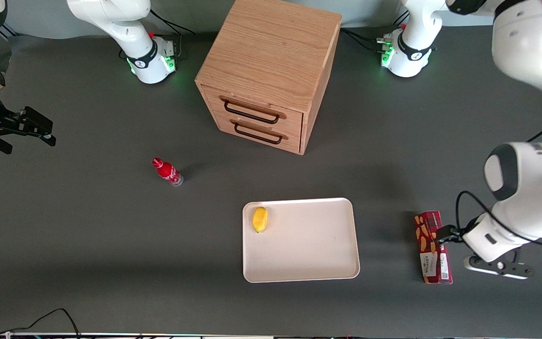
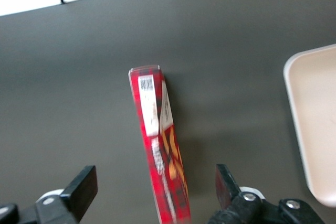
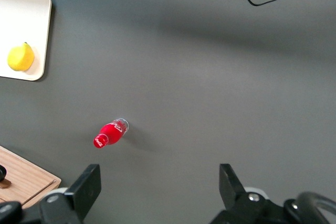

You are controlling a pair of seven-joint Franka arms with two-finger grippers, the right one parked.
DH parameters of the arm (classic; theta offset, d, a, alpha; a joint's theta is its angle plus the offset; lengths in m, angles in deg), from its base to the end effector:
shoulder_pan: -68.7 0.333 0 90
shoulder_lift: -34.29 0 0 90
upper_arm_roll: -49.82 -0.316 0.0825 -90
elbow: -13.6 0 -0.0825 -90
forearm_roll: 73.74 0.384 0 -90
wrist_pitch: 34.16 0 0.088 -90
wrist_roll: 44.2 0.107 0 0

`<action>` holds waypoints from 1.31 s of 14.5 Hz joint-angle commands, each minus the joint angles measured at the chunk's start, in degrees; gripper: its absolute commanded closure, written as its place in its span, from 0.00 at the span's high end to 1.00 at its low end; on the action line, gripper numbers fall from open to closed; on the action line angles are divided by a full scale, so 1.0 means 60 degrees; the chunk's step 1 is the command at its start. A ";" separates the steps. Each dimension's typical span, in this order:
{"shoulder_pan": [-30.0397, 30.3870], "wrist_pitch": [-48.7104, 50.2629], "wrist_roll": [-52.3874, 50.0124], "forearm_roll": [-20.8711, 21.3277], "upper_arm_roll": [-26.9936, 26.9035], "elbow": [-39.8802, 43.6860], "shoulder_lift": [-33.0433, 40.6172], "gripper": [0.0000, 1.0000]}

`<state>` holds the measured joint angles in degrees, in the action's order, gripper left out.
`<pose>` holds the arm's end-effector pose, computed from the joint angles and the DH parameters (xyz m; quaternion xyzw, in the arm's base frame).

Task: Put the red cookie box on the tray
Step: 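Close the left gripper on the red cookie box and lift it, then carry the held cookie box over the white tray beside the lemon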

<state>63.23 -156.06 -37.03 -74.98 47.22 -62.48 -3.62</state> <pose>0.7441 -0.0461 0.3573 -0.9937 0.0880 -0.0691 0.0066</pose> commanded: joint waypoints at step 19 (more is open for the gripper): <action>-0.0070 -0.1181 -0.1606 -0.0026 -0.0050 0.0576 -0.1330 0.00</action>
<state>63.13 -170.13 -45.51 -74.97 47.17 -61.10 -15.01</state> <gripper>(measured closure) 0.740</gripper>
